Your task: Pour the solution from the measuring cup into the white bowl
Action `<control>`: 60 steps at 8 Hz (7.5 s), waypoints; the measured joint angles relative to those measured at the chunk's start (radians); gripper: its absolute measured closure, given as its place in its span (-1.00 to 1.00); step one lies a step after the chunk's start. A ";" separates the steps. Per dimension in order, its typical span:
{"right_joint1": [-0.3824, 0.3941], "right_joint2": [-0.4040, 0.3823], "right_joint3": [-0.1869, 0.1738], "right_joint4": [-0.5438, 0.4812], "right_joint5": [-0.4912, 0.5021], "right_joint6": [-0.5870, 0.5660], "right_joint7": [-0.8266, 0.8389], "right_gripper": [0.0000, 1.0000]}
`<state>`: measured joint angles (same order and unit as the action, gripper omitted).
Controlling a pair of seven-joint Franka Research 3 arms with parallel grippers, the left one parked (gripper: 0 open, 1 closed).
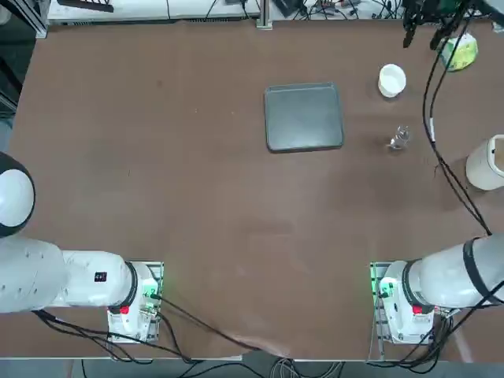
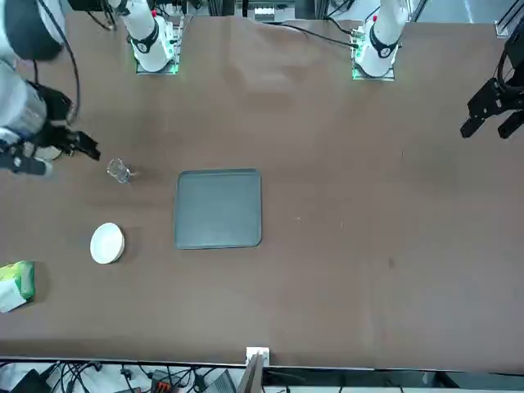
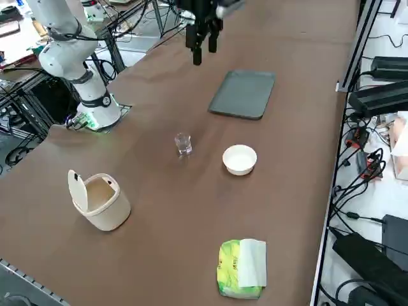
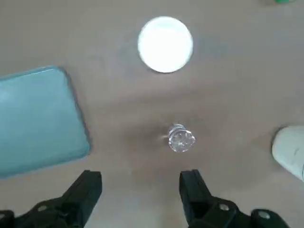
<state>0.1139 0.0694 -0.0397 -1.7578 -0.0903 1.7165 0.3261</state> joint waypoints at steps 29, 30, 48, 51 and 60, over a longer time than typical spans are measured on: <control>0.231 0.665 -0.056 -0.077 -0.584 -0.053 2.302 -0.99; 0.231 0.675 -0.056 -0.071 -0.589 -0.053 2.308 -0.99; 0.304 0.541 -0.053 0.121 -0.637 -0.061 1.866 -0.46; 0.277 0.539 -0.055 0.153 -0.616 0.061 1.718 -0.46; 0.135 0.551 -0.057 0.212 -0.389 0.241 1.348 -0.46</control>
<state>0.2492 0.6199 -0.0971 -1.5462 -0.4790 1.9577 1.6740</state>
